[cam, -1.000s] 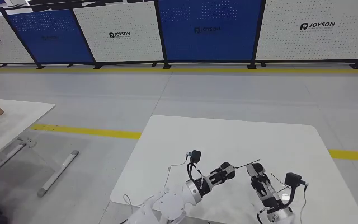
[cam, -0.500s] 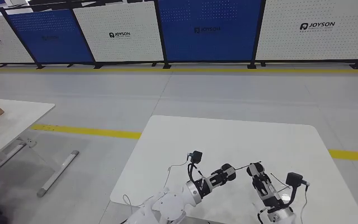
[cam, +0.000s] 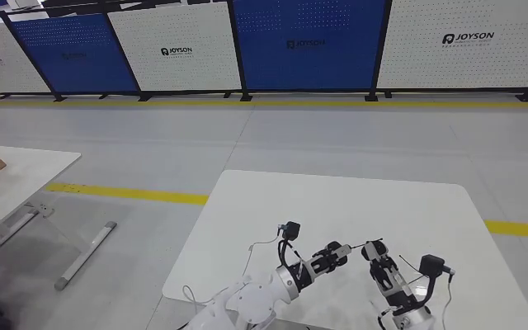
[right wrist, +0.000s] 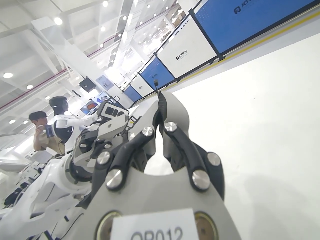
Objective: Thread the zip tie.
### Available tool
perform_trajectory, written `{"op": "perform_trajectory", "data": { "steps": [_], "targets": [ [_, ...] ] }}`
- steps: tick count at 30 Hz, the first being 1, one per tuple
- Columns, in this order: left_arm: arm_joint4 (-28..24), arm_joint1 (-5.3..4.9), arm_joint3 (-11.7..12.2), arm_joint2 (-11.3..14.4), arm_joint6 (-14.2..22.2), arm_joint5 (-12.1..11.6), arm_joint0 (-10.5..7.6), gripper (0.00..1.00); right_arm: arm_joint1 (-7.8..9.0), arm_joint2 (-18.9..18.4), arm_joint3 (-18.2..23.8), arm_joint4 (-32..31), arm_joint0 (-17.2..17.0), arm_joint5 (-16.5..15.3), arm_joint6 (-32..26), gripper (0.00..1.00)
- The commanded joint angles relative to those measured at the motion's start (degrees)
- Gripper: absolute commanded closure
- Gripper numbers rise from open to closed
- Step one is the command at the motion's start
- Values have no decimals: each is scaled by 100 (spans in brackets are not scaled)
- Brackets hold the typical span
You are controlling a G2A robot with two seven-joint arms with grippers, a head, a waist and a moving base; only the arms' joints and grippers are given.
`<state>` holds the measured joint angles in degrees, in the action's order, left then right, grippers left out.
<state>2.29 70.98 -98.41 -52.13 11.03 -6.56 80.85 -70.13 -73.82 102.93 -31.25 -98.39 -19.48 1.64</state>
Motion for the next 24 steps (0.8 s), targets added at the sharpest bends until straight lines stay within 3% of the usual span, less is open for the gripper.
{"op": "perform_trajectory", "data": {
  "steps": [1, 10, 15, 16, 17, 24],
  "targets": [
    [-14, 6, 21, 12, -8, 17, -22, 84, 7, 17, 2, -10, 1, 0, 12, 100],
    [-36, 35, 121, 92, -7, 133, -119, 100, 43, 84, 4, -17, 18, 0, 94, 100],
    [-55, 44, 152, 103, -29, 137, -141, 100, 69, 114, 4, -8, 24, 0, 118, 100],
    [-56, 45, 155, 102, -35, 134, -141, 100, 75, 120, 2, -3, 25, 0, 100, 86],
    [-66, 45, 159, 97, -49, 130, -137, 100, 80, 124, 0, 8, 27, 0, 84, 0],
    [-419, 62, 137, -38, -352, -19, -58, 100, 125, 83, -32, 200, -15, 0, 185, 0]
  ]
}}
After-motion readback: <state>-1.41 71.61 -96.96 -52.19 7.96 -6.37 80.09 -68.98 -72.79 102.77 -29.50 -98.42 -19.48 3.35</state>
